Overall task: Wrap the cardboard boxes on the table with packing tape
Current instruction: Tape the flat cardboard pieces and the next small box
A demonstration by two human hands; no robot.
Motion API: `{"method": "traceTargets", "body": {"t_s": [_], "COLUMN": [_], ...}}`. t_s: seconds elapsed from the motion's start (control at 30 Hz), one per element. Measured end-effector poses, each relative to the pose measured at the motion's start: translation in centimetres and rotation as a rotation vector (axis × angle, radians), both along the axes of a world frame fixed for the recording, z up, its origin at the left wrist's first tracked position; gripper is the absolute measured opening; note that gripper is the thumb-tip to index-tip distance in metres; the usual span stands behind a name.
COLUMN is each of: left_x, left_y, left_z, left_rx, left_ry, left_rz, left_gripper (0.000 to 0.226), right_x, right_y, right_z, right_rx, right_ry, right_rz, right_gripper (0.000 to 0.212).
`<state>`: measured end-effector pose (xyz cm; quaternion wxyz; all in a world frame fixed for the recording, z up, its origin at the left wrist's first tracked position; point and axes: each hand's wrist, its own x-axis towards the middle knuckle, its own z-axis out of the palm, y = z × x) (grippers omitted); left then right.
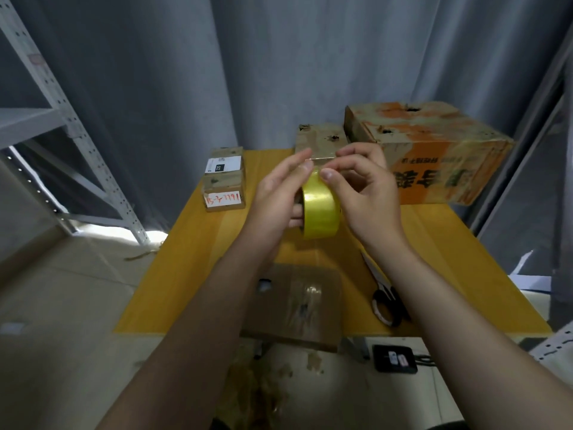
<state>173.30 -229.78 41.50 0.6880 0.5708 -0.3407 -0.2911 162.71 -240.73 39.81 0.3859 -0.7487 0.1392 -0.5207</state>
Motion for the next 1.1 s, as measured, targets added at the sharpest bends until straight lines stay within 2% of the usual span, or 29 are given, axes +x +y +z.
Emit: {"method": "traceTargets", "body": {"t_s": [0.3, 0.5, 0.67, 0.73, 0.8, 0.9, 1.0, 1.03, 1.1], "left_x": [-1.1, -2.6, -3.1, -3.4, -3.9, -4.7, -4.4, -3.8, -2.1], "left_y": [0.0, -1.4, -2.7, -3.2, -3.7, -4.2, -4.4, -4.2, -3.6], "left_z": [0.8, 0.7, 0.6, 0.5, 0.5, 0.6, 0.7, 0.7, 0.6], "left_rx": [0.078, 0.083, 0.056, 0.038, 0.022, 0.068, 0.168, 0.219, 0.366], "left_ry": [0.227, 0.237, 0.314, 0.330, 0.312, 0.103, -0.197, -0.315, -0.613], "left_rz": [0.015, 0.203, 0.245, 0.229, 0.177, 0.052, -0.037, -0.052, -0.100], "left_gripper": [0.026, 0.018, 0.013, 0.015, 0.025, 0.040, 0.042, 0.046, 0.046], "right_x": [-1.2, -2.5, -4.2, -4.8, -5.2, -5.6, -6.1, -6.3, -6.7], "right_y": [0.7, 0.6, -0.1, -0.5, -0.8, -1.7, -3.4, -4.0, -5.0], "right_z": [-0.3, 0.3, 1.3, 1.5, 1.4, 0.8, -0.2, -0.7, -1.8], "right_rx": [-0.157, -0.127, -0.028, 0.108, 0.304, 0.468, 0.382, 0.309, 0.139], "right_ry": [0.043, 0.102, 0.156, 0.223, 0.254, 0.215, 0.160, 0.214, 0.454], "right_rz": [-0.018, -0.033, -0.030, -0.022, 0.037, 0.089, -0.020, -0.103, -0.277], "right_gripper": [0.007, 0.015, 0.062, 0.079, 0.084, 0.076, 0.070, 0.070, 0.076]}}
